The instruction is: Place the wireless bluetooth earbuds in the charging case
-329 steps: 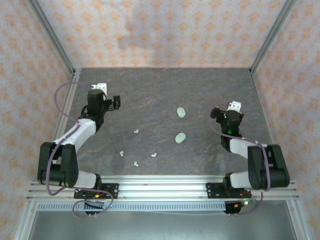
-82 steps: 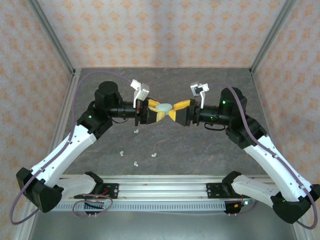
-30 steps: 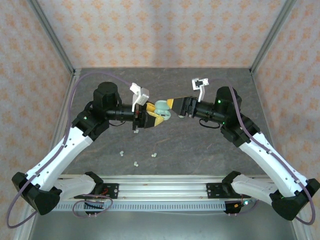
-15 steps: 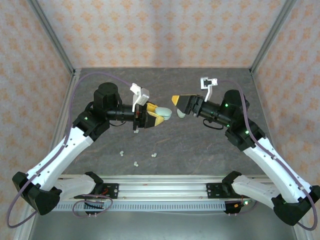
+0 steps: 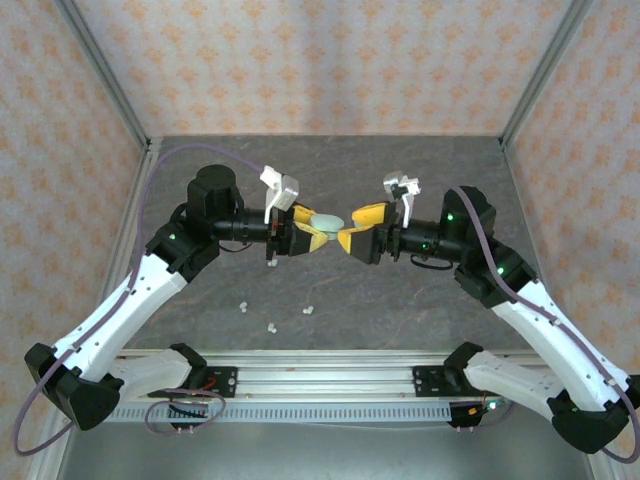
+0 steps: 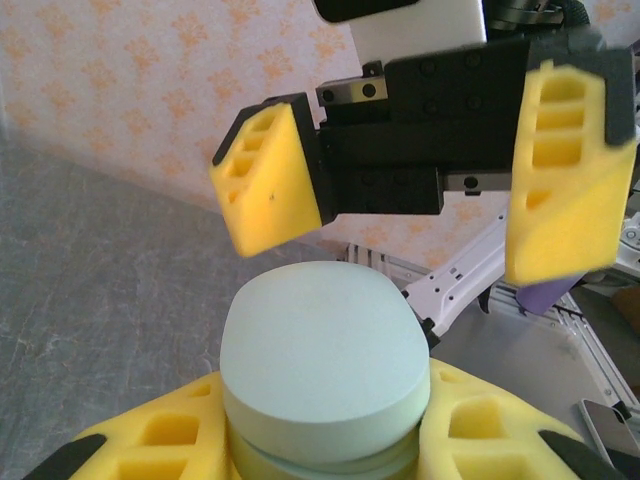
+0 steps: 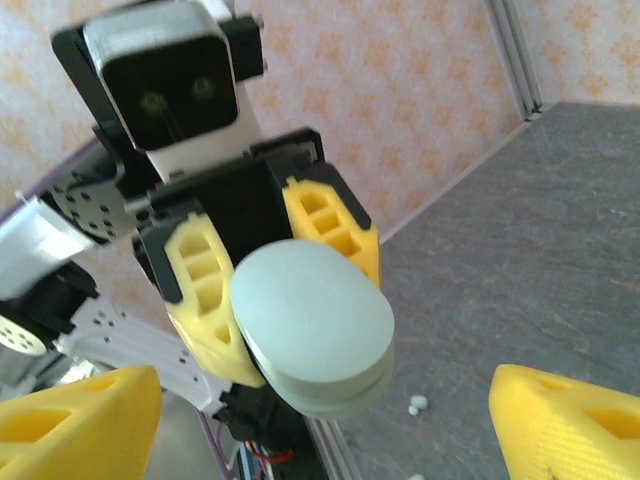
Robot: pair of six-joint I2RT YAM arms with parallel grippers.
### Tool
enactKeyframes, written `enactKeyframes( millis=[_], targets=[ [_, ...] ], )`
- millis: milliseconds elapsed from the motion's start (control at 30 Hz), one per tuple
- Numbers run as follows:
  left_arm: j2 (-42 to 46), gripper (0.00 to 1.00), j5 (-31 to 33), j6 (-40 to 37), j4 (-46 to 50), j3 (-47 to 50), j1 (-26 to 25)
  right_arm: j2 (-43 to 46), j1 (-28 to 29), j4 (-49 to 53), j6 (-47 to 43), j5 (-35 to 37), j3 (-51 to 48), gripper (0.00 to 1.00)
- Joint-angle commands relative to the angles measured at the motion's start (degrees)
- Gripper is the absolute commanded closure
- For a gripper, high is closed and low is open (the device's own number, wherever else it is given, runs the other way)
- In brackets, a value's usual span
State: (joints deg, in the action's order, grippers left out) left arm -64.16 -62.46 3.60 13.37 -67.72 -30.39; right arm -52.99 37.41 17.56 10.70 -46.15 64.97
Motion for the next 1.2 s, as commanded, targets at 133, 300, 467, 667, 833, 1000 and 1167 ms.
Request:
enactKeyframes(
  millis=[133, 300, 467, 667, 833, 1000, 1167],
  targets=[
    [-0.5, 1.0, -1.4, 1.4, -2.6, -1.2, -0.5, -2.0, 0.7, 4.0, -7.6, -0.5, 3.6, 0.14],
    [-0.8, 1.0, -1.5, 1.5, -2.5, -1.3, -0.5, -2.8, 0.7, 3.4, -7.9, 5.1, 4.2, 0.16],
    [-0.7, 1.0, -1.5, 1.5, -2.2, -1.4, -0.5, -3.6, 0.7, 3.0, -8.5, 8.7, 4.9, 0.21],
    [-0.7, 1.0, -1.5, 1.5, -2.5, -1.4, -0.5, -5.1, 0.8, 2.6, -8.5, 10.7, 6.0, 0.28],
    [-0.9, 1.0, -1.8, 1.8, -2.9, -1.1, -0.5, -5.8, 0.7, 0.2, -8.0, 9.5, 5.7, 0.37],
    [-0.9, 1.0, -2.4, 1.8, -3.2, -1.2, -0.5, -6.3, 0.7, -2.7, -7.6, 8.0, 4.7, 0.47],
    [-1.1, 1.0, -3.1, 1.5, -2.6, -1.2, -0.5, -6.7, 0.8, -6.9, -6.5, 5.1, 4.2, 0.56]
  ],
)
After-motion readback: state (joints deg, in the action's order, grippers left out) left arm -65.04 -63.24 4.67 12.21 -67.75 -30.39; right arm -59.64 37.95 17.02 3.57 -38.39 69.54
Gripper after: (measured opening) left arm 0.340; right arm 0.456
